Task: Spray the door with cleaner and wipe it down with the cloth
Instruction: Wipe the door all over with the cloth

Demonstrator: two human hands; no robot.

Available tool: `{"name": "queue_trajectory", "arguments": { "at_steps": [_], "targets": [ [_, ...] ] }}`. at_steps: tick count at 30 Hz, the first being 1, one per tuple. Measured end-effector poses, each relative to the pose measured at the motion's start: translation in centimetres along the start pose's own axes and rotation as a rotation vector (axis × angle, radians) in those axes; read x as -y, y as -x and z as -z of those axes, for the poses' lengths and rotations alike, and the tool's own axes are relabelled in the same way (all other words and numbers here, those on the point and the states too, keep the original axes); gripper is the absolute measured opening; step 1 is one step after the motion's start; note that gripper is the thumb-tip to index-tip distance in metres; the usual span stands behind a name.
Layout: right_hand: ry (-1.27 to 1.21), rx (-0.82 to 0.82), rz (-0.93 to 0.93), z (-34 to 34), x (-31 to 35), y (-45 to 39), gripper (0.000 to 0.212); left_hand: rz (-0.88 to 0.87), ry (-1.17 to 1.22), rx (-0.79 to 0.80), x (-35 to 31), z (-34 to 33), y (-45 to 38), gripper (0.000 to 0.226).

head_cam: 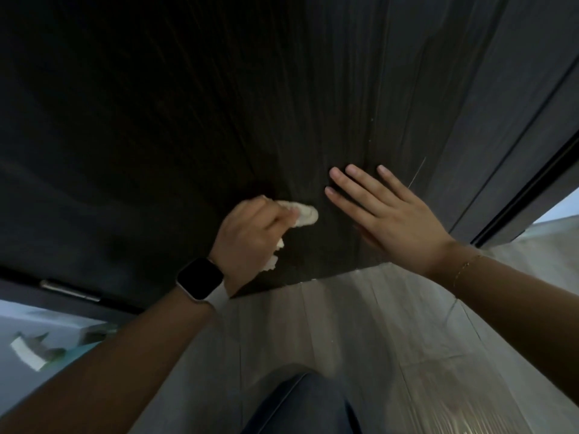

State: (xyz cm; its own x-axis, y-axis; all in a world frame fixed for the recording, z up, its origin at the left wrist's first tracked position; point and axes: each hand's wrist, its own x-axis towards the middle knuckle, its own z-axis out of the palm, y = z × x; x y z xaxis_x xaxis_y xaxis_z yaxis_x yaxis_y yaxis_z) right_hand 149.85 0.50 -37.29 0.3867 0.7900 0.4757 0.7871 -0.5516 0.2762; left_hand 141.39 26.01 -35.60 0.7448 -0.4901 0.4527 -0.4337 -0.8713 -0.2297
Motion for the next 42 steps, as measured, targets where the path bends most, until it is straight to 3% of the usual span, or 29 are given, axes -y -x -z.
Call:
{"name": "queue_trajectory", "arguments": {
  "at_steps": [3,8,10,14,18,22,24,28,31,33,38,42],
  "targets": [
    [0.005,0.008,-0.007,-0.2,0.1,-0.1,0.078,0.021,-0.009,-0.114,0.2,0.3,-0.3,0.025],
    [0.016,0.061,0.018,0.4,-0.5,-0.3,0.083,-0.108,0.021,0.157,-0.6,-2.3,0.7,0.025],
    [0.03,0.076,0.039,1.3,-0.9,-0.1,0.08,-0.123,0.006,0.18,0.1,-0.7,0.4,0.029],
    [0.063,0.012,0.042,3.8,-1.2,-1.0,0.064,-0.08,-0.05,-0.06,2.6,6.2,-1.7,0.03],
    [0.08,-0.091,0.021,6.1,-1.4,-4.1,0.072,-0.003,-0.186,-0.264,5.1,13.6,-5.4,0.025],
    [0.091,-0.231,-0.062,6.9,-0.9,-6.0,0.074,0.118,-0.077,-0.398,4.9,15.4,-7.2,0.024],
    [0.125,-0.27,-0.042,6.4,-0.7,-5.6,0.076,0.079,-0.067,-0.346,4.5,13.1,-6.6,0.026],
    [0.157,-0.237,-0.088,5.5,-2.1,-4.2,0.074,-0.113,-0.072,-0.035,2.8,8.2,-3.9,0.034],
    [0.142,-0.214,-0.167,5.9,-3.1,-3.7,0.075,-0.167,-0.095,0.08,2.5,8.8,-4.1,0.038],
    [0.135,-0.225,-0.17,6.4,-3.5,-3.5,0.073,-0.136,-0.119,-0.02,3.3,11.6,-6.4,0.038],
    [0.079,-0.306,-0.289,7.6,-4.4,-4.8,0.068,0.03,-0.116,-0.5,5.0,21.8,-15.4,0.023],
    [0.012,-0.353,-0.357,7.6,-4.2,-5.7,0.073,0.054,-0.053,-0.525,4.3,21.3,-16.7,0.025]
  ]
}}
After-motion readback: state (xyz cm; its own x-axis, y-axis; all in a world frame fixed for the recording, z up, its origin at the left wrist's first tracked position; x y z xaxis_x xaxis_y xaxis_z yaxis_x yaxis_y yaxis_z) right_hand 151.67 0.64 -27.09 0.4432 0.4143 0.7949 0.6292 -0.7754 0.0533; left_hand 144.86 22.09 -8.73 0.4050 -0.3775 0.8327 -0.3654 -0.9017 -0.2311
